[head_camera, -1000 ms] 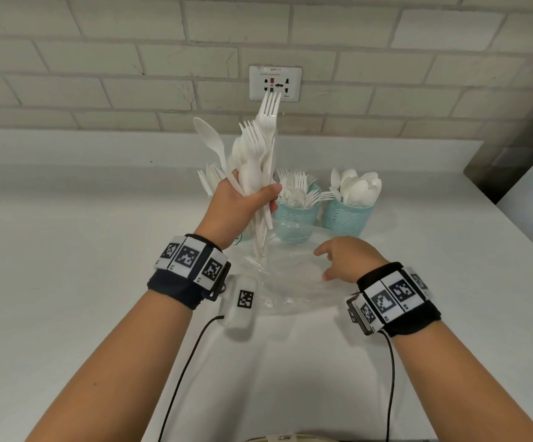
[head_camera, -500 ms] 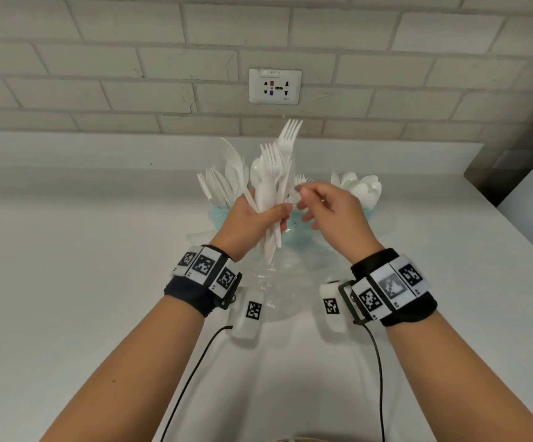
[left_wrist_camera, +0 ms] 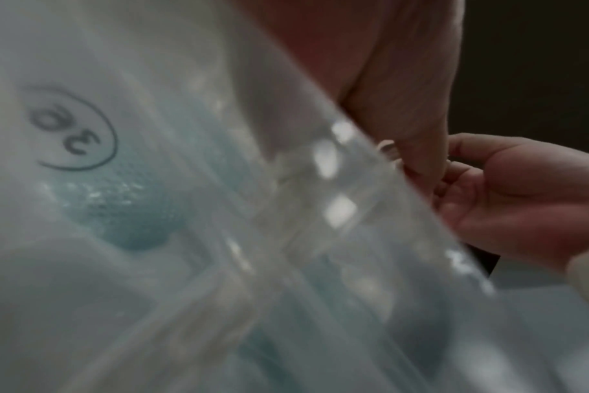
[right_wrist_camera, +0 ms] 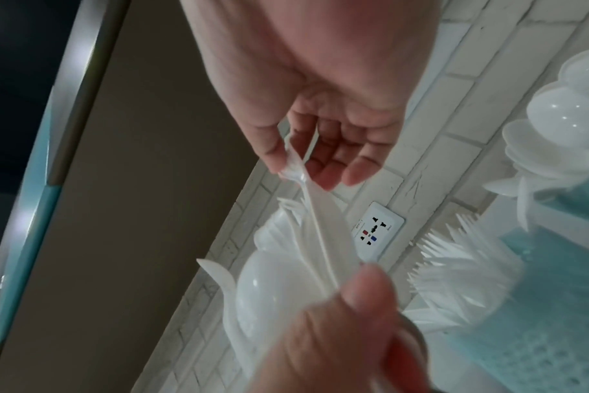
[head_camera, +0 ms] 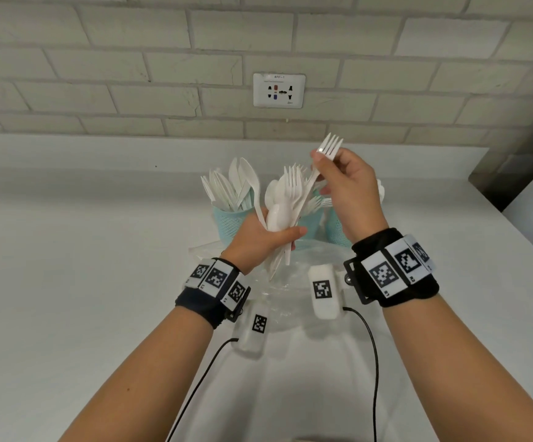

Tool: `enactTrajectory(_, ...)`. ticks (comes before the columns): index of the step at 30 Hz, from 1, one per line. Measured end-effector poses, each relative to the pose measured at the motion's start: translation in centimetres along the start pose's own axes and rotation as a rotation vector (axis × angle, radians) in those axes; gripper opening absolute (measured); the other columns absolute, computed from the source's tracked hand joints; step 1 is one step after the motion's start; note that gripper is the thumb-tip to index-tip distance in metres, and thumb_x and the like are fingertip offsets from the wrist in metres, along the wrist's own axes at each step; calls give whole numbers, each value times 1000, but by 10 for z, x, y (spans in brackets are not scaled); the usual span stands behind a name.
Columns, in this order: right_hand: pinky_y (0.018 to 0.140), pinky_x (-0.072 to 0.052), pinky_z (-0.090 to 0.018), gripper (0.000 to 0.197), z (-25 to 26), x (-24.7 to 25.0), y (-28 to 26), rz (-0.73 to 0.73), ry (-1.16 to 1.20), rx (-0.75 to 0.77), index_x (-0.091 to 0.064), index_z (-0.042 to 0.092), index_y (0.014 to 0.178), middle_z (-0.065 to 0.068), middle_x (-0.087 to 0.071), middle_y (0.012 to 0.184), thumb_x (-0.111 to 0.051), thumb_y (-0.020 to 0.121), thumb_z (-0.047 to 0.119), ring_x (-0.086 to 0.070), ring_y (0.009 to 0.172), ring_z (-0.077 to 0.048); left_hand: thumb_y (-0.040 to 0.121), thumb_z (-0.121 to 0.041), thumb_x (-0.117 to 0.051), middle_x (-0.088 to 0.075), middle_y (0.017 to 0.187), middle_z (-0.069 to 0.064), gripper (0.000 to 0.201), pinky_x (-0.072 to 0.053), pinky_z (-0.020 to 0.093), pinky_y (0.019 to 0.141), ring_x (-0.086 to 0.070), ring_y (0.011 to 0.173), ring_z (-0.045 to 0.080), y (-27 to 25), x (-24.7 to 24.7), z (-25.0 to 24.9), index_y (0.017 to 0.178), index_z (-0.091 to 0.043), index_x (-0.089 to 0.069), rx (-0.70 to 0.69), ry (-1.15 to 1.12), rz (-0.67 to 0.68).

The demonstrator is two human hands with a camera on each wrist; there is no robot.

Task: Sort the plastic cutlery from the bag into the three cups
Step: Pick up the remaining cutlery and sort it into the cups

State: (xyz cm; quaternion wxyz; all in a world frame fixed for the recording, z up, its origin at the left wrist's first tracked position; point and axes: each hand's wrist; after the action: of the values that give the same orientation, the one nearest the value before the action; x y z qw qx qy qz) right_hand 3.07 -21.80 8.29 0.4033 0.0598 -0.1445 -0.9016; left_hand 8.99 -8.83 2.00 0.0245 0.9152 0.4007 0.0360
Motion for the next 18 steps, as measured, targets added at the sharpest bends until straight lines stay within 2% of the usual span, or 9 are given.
enactTrajectory(2,65,-47,-23,9,4,2,2,-48,60,32,-61,15,95,1,-65,81,-54,94,20,-59,77,-13,82,-11,-71,-66,72,8,16,-55,25,67,-65,63,13,-1,-1,2,90,-15,-59,1,14,12)
enactTrajectory(4,70,-50,-24,9,9,5,4,-87,145,122,-56,16,95,-1,-67,82,-47,97,18,-63,79,-15,85,-9,-67,-67,75,8,14,-56,26,67,-67,65,13,-2,-2,4,92,-18,-59,9,-2,5)
enactTrajectory(6,73,-50,-24,11,13,7,6,-130,195,229,-54,19,97,-1,-62,76,-43,98,18,-61,76,-19,87,-10,-64,-66,75,7,14,-54,25,66,-66,64,15,-1,-1,6,95,-20,-60,15,-18,-11)
enactTrajectory(8,67,-46,-17,12,16,8,6,-132,157,265,-54,18,96,1,-52,69,-43,98,20,-52,67,-12,87,-12,-65,-64,72,4,15,-52,23,67,-64,63,15,0,0,7,98,-21,-61,22,-21,-22)
enactTrajectory(10,57,-39,-11,13,16,7,4,-47,16,189,-58,14,92,6,-46,65,-53,94,26,-45,57,-3,86,-13,-67,-63,70,1,16,-50,18,64,-61,60,14,0,0,7,99,-20,-62,18,-9,-28)
enactTrajectory(11,56,-38,-9,13,12,4,2,35,-73,122,-61,15,90,10,-47,65,-60,90,28,-45,56,1,85,-13,-68,-63,71,0,16,-50,17,63,-61,59,14,0,0,6,99,-19,-62,12,-5,-28)
enactTrajectory(14,61,-38,-15,28,-5,-3,-6,201,-353,41,-64,20,95,18,-45,68,-76,74,34,-45,64,-1,82,-9,-70,-63,75,-2,21,-51,21,61,-60,57,15,1,-2,4,101,-11,-61,-10,8,-16)
enactTrajectory(16,67,-40,-19,35,-9,-6,-9,208,-425,38,-64,21,96,17,-46,75,-79,70,37,-45,71,-2,81,-6,-70,-63,79,1,24,-51,23,59,-60,56,15,1,-2,5,103,-7,-60,-12,7,-14)
enactTrajectory(18,73,-40,-23,34,-8,-5,-6,211,-444,11,-64,23,97,16,-47,79,-78,70,39,-46,74,-2,81,-7,-71,-63,80,0,22,-51,23,59,-60,55,15,1,-1,5,100,-11,-60,-5,9,-15)
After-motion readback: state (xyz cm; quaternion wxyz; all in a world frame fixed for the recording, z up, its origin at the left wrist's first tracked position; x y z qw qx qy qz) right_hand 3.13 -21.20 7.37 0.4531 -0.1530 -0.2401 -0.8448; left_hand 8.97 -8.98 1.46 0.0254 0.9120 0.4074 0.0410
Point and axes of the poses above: each hand's wrist, its own y-axis towards the middle knuckle, its own x-axis out of the back of the hand, z = x × y
